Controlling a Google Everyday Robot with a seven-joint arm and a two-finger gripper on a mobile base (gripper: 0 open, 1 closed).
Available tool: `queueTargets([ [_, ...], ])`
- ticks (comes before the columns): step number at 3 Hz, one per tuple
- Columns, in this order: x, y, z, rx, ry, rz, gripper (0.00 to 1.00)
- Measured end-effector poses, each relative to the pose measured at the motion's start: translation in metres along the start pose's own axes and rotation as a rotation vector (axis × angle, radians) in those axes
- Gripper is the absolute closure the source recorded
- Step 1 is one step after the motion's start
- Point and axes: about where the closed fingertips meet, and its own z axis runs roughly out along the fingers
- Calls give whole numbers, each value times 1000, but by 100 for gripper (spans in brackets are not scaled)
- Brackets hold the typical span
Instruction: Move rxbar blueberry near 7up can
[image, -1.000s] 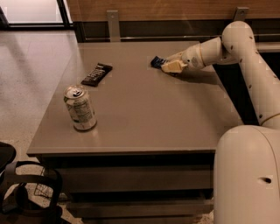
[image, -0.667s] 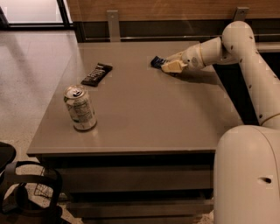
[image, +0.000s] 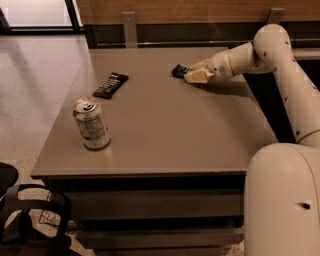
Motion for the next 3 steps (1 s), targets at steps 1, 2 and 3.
queueTargets([
  [1, 0, 0, 0, 0, 0, 0, 100],
  [2, 0, 0, 0, 0, 0, 0, 100],
  [3, -15, 8, -29, 57, -10, -37, 100],
])
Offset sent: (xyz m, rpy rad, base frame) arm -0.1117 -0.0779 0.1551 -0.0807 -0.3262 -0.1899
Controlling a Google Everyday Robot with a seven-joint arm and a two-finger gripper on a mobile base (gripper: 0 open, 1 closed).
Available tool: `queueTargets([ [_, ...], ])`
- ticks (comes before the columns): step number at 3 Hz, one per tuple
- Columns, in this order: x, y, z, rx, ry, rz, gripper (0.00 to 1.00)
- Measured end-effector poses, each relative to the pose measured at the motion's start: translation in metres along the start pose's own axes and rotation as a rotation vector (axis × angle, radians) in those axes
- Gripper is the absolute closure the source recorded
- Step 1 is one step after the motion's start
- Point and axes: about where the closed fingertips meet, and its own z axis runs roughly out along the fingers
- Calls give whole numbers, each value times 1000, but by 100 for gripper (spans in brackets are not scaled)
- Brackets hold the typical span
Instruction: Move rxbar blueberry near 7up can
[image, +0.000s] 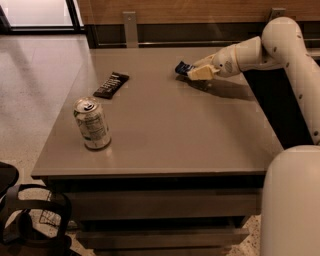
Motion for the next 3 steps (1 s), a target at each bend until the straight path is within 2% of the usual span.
queueTargets([
  [1, -20, 20, -20, 29, 3, -27, 100],
  [2, -20, 20, -21, 30, 3, -28, 100],
  [3, -21, 32, -37, 55, 13, -43, 100],
])
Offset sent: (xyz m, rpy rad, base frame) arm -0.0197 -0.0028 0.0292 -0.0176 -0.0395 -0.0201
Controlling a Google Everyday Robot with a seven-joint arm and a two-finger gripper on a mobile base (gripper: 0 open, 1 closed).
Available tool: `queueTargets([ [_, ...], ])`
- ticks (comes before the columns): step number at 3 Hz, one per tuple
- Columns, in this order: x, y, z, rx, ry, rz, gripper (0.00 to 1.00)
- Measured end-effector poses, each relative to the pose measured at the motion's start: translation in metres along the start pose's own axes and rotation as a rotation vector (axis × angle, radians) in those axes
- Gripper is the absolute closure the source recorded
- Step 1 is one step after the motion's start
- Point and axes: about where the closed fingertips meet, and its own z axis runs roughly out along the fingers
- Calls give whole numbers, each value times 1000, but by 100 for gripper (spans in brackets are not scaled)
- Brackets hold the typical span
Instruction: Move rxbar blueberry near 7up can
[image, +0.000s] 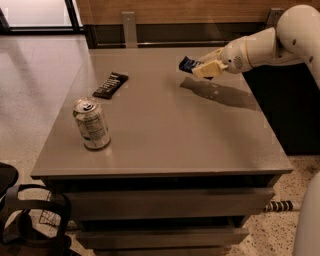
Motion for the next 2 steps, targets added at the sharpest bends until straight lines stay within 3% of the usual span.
queueTargets([
  [2, -1, 60, -31, 70, 66, -41, 100],
])
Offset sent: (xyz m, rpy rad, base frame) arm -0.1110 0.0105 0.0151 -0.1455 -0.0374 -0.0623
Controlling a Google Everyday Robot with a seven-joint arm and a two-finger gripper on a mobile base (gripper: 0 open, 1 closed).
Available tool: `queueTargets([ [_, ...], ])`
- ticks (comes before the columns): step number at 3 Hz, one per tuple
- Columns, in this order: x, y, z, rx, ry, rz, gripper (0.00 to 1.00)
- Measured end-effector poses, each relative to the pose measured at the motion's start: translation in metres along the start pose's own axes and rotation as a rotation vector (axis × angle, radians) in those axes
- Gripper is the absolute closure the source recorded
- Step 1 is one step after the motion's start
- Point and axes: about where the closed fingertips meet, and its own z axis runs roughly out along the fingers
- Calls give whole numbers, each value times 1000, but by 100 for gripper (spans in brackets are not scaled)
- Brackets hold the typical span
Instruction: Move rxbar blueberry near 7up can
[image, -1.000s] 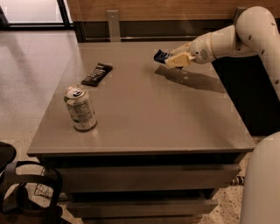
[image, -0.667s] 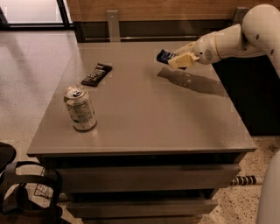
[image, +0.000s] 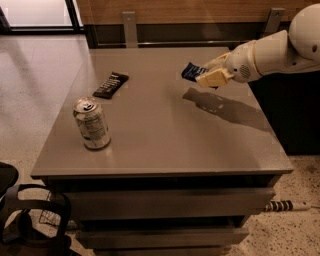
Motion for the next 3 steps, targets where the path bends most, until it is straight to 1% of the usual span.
queueTargets([
  [1, 4, 34, -1, -15, 32, -14, 100],
  [2, 10, 68, -2, -81, 8, -30, 100],
  [3, 9, 92, 0, -188, -79, -46, 100],
])
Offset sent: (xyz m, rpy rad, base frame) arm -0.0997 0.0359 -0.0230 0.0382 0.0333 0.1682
